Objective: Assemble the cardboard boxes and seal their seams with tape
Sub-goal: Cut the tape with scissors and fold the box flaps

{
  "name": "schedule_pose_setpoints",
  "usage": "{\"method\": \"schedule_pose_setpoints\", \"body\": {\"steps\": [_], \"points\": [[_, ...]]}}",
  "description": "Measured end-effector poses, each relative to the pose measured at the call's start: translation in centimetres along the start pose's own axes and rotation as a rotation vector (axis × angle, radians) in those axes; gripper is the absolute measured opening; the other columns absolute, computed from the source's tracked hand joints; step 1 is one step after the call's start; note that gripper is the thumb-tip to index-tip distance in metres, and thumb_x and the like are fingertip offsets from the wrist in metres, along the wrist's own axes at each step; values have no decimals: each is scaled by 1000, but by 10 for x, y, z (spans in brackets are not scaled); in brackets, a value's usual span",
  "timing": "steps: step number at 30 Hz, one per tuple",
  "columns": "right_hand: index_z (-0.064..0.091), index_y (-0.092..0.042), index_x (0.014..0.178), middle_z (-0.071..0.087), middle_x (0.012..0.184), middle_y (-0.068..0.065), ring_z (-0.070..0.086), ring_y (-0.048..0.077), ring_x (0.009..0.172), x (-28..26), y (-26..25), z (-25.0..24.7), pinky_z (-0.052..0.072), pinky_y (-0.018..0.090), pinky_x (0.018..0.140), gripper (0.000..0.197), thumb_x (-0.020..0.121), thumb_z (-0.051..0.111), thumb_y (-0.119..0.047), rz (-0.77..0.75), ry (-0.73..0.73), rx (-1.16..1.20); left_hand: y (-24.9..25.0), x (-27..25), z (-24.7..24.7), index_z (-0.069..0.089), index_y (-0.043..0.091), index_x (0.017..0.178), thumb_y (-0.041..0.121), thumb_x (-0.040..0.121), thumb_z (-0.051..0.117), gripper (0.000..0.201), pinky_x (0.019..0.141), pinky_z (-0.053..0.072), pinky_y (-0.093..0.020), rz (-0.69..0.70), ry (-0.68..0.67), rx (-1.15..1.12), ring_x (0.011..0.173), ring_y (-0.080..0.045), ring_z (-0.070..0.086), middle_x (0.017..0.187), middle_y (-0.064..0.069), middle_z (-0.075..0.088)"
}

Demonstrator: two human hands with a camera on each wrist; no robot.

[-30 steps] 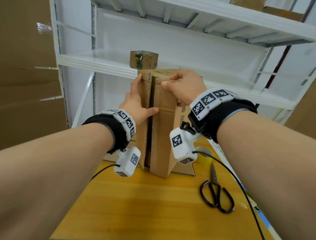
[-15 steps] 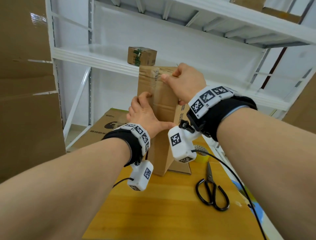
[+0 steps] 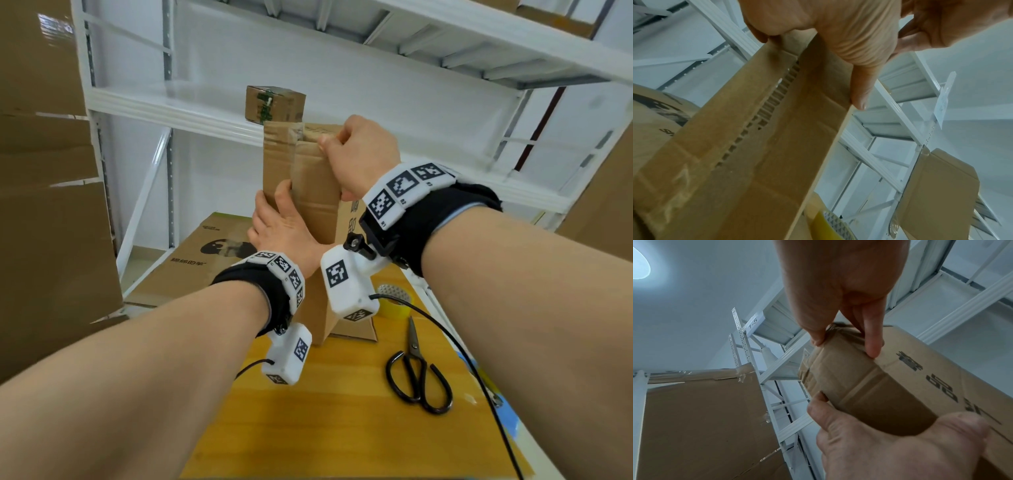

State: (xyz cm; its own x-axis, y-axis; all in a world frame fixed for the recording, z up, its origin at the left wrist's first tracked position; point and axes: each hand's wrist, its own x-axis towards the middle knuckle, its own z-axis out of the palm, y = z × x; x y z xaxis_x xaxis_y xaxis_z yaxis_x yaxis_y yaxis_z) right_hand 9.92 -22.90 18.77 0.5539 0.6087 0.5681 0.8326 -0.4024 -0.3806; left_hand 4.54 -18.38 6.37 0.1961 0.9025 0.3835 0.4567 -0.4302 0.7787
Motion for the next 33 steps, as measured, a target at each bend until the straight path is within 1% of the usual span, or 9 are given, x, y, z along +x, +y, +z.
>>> {"method": "schedule_pose_setpoints", "body": {"steps": [4, 7, 10, 17, 22, 26, 28, 31, 33], "points": [[57, -20, 100, 68, 86, 1, 68, 26, 75, 3, 0, -3, 57, 41, 78, 33, 93, 51, -52, 11, 11, -3, 3, 4, -4, 21, 28, 146, 12, 71, 61, 86, 113, 23, -40, 7, 24, -30, 134, -28, 31, 151, -10, 21], [58, -21, 100, 65, 87, -5, 67, 24, 77, 4, 2, -10, 56, 39, 76, 32, 94, 50, -51, 18, 86, 63, 2, 13, -14, 16, 34, 138, 26, 59, 71, 96, 112, 24, -42, 70, -14, -37, 130, -30, 33, 146, -10, 25], [60, -23, 108, 58, 90, -11, 55, 16, 85, 3, 2, -21, 40, 28, 73, 34, 95, 48, -52, -20, 210, 45, 4, 22, -35, 13, 36, 131, 50, 46, 79, 108, 110, 24, -41, 206, -55, -60, 128, -29, 31, 140, -7, 27], [56, -25, 119, 55, 94, -7, 48, 17, 85, 3, -3, -56, 35, 29, 74, 43, 95, 43, -57, -4, 336, 50, 40, 46, -95, 19, 42, 128, 52, 43, 79, 105, 104, 30, -43, 404, -75, 5, 120, -29, 37, 131, -5, 35], [58, -21, 108, 62, 93, -3, 58, 20, 81, 4, -7, -72, 39, 33, 68, 42, 94, 40, -57, 57, 355, 81, 69, 67, -150, 22, 40, 129, 54, 43, 80, 105, 97, 33, -47, 554, -139, 260, 116, -34, 42, 127, -10, 42], [64, -14, 99, 70, 88, 6, 67, 29, 74, 10, -5, -74, 55, 38, 71, 55, 88, 36, -59, 137, 320, 148, 94, 74, -179, 23, 44, 128, 53, 44, 81, 102, 91, 36, -48, 604, -212, 408, 107, -32, 44, 118, -8, 45], [69, -9, 91, 70, 83, 10, 66, 31, 72, 12, 0, -76, 53, 35, 68, 62, 87, 33, -60, 146, 295, 121, 103, 75, -185, 23, 45, 127, 52, 45, 82, 102, 88, 41, -47, 600, -272, 467, 100, -30, 46, 111, -6, 46], [71, -8, 81, 70, 77, 10, 64, 28, 69, 11, 13, -75, 42, 32, 60, 58, 91, 36, -53, 150, 252, 80, 107, 76, -178, 24, 46, 126, 50, 48, 85, 99, 84, 47, -47, 575, -374, 505, 96, -29, 50, 108, -5, 49], [70, -7, 81, 70, 77, 11, 64, 28, 69, 8, 23, -70, 45, 31, 61, 55, 92, 37, -49, 171, 214, 81, 105, 76, -167, 24, 47, 126, 50, 50, 84, 97, 86, 47, -48, 571, -414, 517, 98, -29, 49, 110, -5, 49]]}}
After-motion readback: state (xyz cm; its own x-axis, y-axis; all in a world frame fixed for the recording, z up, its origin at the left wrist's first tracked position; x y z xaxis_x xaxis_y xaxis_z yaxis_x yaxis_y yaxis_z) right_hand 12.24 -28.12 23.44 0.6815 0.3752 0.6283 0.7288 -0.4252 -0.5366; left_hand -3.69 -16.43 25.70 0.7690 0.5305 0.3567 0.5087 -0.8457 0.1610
